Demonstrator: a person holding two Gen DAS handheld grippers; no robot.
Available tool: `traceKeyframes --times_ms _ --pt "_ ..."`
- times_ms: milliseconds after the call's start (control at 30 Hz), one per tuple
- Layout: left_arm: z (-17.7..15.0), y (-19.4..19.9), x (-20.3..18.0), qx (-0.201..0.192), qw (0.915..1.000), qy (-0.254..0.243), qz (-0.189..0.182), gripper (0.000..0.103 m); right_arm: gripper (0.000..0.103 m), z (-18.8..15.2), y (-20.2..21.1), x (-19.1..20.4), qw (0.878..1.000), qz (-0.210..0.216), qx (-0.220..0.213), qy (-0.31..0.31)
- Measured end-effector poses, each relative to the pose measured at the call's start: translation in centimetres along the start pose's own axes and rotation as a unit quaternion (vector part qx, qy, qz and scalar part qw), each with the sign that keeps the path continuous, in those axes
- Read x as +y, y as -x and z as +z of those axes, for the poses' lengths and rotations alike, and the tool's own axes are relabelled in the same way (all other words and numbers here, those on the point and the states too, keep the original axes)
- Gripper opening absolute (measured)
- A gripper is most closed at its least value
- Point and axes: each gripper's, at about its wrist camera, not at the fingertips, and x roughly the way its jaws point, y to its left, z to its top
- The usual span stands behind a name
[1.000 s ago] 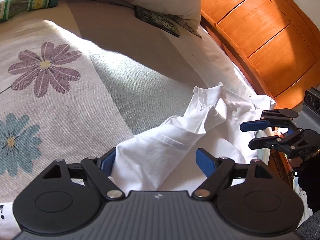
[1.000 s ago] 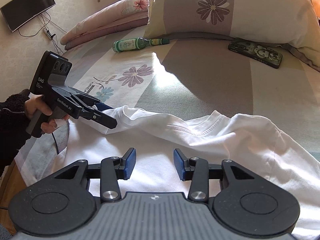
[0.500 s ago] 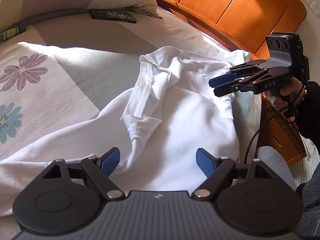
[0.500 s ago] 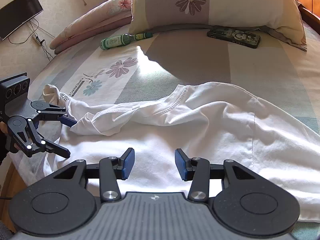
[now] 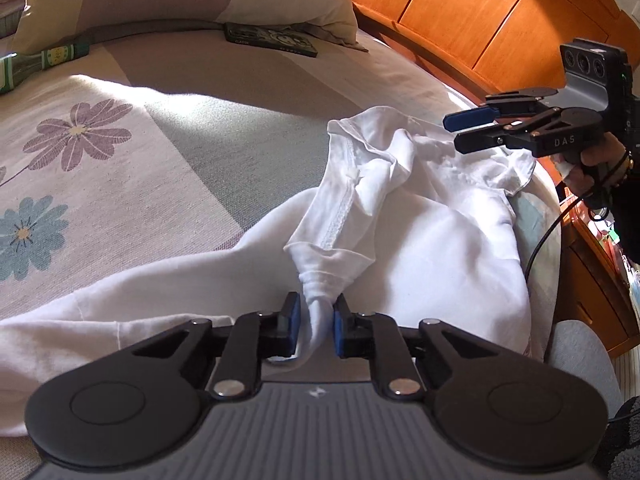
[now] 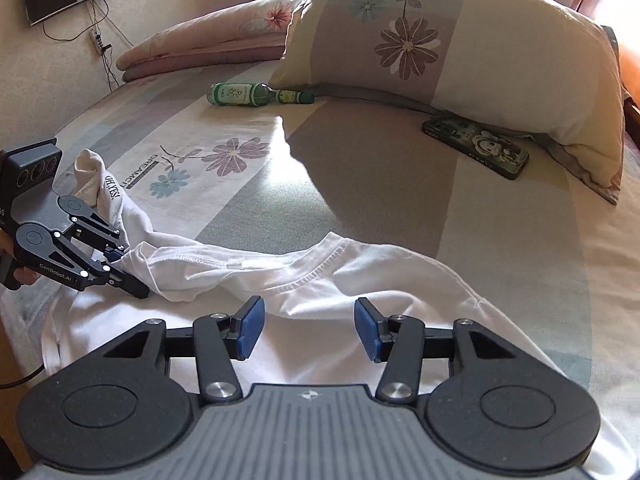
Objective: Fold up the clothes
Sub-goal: 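Grasp a fold of the white shirt with the left gripper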
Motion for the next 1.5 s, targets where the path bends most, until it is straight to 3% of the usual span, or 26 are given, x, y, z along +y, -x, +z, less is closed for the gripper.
traceKeyframes --times_ms 233,367,533,600,700,867,900,1033,1100,1167,1367,1500 --pt "0.1 -0.1 0.1 -0.004 0.9998 0.021 0.003 0.010 0.057 3.4 -7.3 -4.3 0.995 0.025 0.062 0.078" --pt "0.1 -0.2 0.2 -0.004 0.9997 0.025 0.001 0.010 0.061 3.4 -10.0 -6.5 0.989 0.087 0.112 0.032" --pt "0.1 -0.1 0.4 -0.002 0.9998 0.022 -0.003 0.016 0.063 1.8 -9.1 -5.9 0.976 0.153 0.148 0.034" --pt "0.1 -0.1 0.4 -0.002 0.9999 0.009 -0.012 0.024 0.063 1.1 -8.3 -5.3 0.970 0.178 0.159 0.041" --pt "0.3 -0.1 0.8 -0.003 0.9994 0.017 -0.029 0.033 0.063 1.2 -8.8 -5.4 0.971 0.181 0.153 0.029" --pt "0.3 -0.1 1.9 -0.005 0.9965 0.069 -0.046 0.032 0.061 1.3 -10.2 -7.3 0.971 0.209 0.117 -0.032" --pt "0.1 0.1 1.9 -0.006 0.9963 0.073 -0.044 0.032 0.053 1.2 -10.3 -7.7 0.970 0.213 0.110 -0.039" --pt "-1.0 0.8 2.1 -0.014 0.9963 0.074 -0.042 0.031 0.037 -0.1 -9.3 -9.0 0.969 0.215 0.116 -0.039" --pt "-0.7 0.3 2.7 -0.019 0.9966 0.078 -0.020 0.009 0.012 -0.3 -9.7 -9.6 0.971 0.207 0.108 -0.053" --pt "0.0 -0.1 3.1 -0.025 0.9957 0.089 -0.007 0.008 0.004 -0.5 -9.9 -9.8 0.973 0.198 0.099 -0.060" --pt "1.6 0.5 1.9 -0.043 0.9965 0.058 0.042 0.004 0.007 -0.3 -7.7 -6.8 0.990 0.124 0.065 -0.009" --pt "4.3 1.3 3.1 -0.064 0.9939 0.043 0.079 0.004 0.006 1.6 -5.9 -6.9 0.995 0.098 0.017 -0.011"
